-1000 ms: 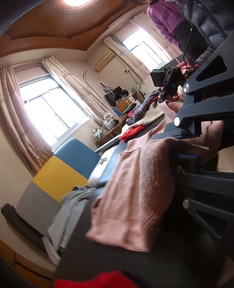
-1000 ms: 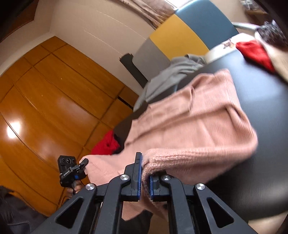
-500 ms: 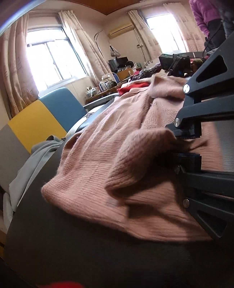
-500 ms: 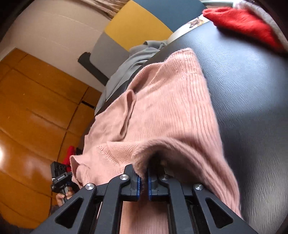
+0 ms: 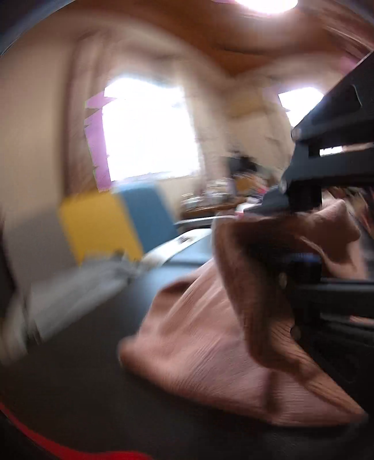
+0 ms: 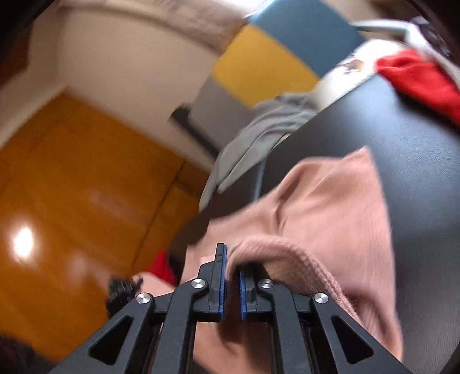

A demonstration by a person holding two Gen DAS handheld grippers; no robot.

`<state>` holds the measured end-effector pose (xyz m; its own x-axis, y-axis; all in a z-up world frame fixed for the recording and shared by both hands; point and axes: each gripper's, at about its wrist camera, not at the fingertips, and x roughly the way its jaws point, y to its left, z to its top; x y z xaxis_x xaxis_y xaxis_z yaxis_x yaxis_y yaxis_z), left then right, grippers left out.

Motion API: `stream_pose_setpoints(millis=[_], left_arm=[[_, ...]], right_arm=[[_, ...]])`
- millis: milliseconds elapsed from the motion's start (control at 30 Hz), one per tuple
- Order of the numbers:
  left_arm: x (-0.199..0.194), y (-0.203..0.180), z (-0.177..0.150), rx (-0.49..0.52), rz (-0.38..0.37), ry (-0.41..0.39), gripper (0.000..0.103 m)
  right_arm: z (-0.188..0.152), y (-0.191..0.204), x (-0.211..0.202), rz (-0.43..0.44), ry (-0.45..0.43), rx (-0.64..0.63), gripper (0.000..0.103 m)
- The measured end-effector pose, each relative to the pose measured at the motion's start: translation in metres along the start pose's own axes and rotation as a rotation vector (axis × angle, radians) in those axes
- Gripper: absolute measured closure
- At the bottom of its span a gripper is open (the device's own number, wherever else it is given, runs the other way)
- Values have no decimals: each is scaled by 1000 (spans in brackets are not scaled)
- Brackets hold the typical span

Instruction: Fold clothes

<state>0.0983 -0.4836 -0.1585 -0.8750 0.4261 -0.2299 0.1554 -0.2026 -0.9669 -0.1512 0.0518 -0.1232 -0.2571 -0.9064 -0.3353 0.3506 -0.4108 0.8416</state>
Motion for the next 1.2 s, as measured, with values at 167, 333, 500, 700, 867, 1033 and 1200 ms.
stream_pose_setpoints(millis=[167,333,500,700,867,1033,1200], left_arm=[[7,38,20,-98,117,-50,63],[-10,14,15,57,223,-53,59],[-2,-39,1,432,507,-38,53],[29,-59,3,719,698,-10,50],[49,-48,15,737,714,78,50],[62,-55,22,775,628,145,45],[85,-48,32,749,618,256,44]], right_arm=[[4,-43,21,-37,36,147,54],[-2,-28,10,-24,41,70,42],[-9,19,7,-246,41,-222,38],[-1,54,41,-542,100,-650,38],[26,30,82,-654,235,-717,39],[35,31,86,-667,237,-768,34],[40,20,94,-615,282,-705,24]])
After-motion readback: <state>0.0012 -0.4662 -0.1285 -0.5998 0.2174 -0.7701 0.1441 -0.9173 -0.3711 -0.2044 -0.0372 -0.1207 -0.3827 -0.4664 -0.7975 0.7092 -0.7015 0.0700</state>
